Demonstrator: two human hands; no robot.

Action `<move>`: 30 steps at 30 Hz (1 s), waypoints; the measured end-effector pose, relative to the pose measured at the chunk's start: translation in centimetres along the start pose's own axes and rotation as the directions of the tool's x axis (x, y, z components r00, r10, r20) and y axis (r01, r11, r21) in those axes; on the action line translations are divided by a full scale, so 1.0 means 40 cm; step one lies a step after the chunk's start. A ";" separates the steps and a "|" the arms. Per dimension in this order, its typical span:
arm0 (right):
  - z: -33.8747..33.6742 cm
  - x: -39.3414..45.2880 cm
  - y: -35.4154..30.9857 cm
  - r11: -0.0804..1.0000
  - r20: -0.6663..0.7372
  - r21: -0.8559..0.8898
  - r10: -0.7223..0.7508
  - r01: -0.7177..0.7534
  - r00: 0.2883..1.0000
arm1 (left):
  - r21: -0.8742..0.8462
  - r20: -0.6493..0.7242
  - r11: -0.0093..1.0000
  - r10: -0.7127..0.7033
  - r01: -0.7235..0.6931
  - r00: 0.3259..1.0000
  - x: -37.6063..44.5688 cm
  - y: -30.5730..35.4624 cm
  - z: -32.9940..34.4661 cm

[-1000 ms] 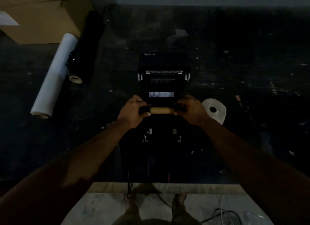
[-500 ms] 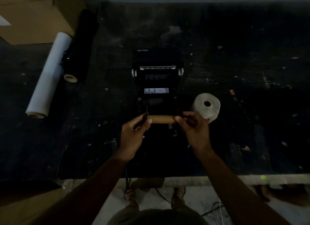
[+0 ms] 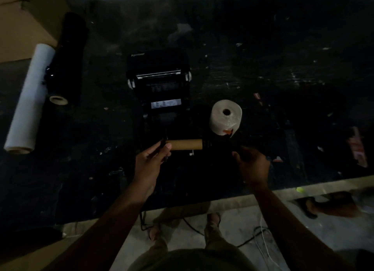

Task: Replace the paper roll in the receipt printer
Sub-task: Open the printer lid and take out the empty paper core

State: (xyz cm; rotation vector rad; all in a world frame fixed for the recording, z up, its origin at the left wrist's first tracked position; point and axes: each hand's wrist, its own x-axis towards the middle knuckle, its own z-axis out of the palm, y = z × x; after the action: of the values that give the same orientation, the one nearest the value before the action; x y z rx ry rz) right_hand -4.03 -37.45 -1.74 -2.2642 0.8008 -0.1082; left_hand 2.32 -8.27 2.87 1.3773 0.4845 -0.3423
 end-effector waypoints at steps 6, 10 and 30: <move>0.022 0.062 0.121 0.961 0.089 -0.253 -0.096 0.116 0.991 | 0.080 0.037 0.997 0.020 -0.023 0.999 0.003 -0.014 0.077; 0.021 0.067 0.122 0.950 0.082 -0.272 -0.136 0.154 0.987 | 0.114 0.053 0.992 0.040 -0.046 0.998 0.001 -0.021 0.120; -0.188 -0.066 0.181 0.397 0.352 0.852 0.050 -0.342 0.935 | 0.357 0.196 0.926 0.053 -0.121 0.979 0.000 0.012 0.215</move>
State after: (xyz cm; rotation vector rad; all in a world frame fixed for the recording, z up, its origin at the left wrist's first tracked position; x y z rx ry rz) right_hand -12.13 -44.46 -0.56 -1.0661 0.6161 -0.0831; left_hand 3.66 -16.65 4.30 1.7073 0.2090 -0.5002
